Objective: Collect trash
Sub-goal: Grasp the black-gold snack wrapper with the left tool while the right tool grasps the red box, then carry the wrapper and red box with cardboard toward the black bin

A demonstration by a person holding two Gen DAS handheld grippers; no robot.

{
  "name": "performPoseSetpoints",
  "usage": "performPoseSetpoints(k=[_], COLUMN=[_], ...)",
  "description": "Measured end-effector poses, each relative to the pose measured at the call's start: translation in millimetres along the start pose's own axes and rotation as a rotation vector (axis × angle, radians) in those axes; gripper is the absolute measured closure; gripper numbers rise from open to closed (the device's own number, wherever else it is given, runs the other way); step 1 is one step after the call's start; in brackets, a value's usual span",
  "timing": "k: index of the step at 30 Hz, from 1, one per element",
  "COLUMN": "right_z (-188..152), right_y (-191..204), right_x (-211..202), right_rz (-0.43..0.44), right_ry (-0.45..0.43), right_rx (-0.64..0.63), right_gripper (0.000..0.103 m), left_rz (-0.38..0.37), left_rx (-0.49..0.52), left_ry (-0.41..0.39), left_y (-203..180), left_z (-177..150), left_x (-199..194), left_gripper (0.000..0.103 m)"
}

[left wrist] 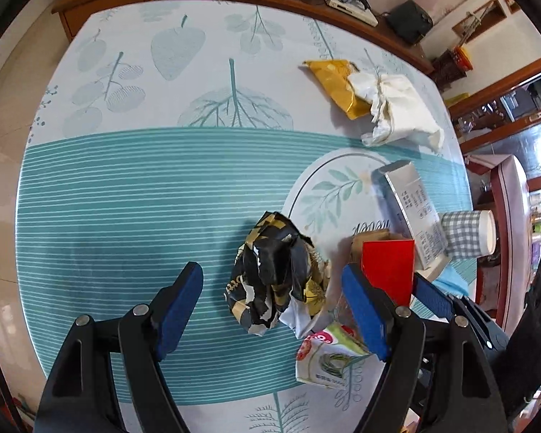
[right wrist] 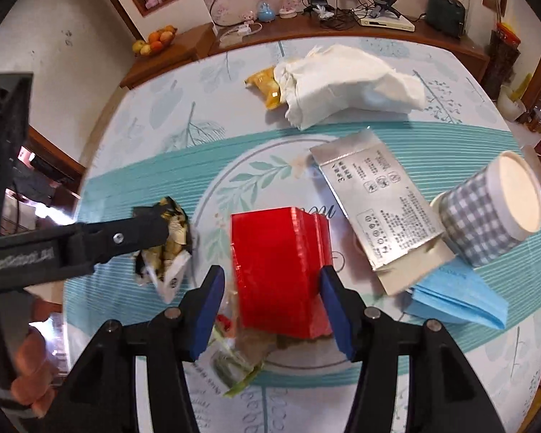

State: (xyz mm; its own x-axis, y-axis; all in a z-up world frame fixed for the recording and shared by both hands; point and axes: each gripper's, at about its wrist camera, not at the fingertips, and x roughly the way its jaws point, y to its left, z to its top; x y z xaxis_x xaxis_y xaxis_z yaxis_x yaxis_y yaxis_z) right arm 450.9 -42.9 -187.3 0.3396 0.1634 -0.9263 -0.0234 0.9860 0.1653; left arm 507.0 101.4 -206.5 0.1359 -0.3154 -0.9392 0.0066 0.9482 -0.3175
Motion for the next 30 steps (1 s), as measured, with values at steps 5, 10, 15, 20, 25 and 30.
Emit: performPoseSetpoints(k=[5,10,15,20,25,30], right_z=[1,3,4,7,5,-5], right_y=[1,5,7,2,-11,-21], right_x=[13,18,24,24,20,4], right_rz=[-0.028,-0.052,-0.079,-0.101,-0.06,-0.021], right_ry=[0.008,0.011,0.006,0.018,0.035,0.032], right_rx=[-0.005,-0.02,-0.017,0.002,0.054,0.088], right_gripper=[0.045,0.043,0.042,0.067,0.086,0.091], left_rz=[0.02,0.018,0.015,0.026,0.01,0.004], left_rx=[0.016,0.009,0.022,0.019,0.024,0.032], left_ry=[0.044,0.049,0.026,0.011,-0.025,-0.06], left_y=[-1,4,10,12,12,9], left_z=[1,-1,-7,-18,-33,-55], left_x=[15,21,15,4,-22,-51], left_gripper=[0.025,0.041,0.047,0.049,0.049,0.049])
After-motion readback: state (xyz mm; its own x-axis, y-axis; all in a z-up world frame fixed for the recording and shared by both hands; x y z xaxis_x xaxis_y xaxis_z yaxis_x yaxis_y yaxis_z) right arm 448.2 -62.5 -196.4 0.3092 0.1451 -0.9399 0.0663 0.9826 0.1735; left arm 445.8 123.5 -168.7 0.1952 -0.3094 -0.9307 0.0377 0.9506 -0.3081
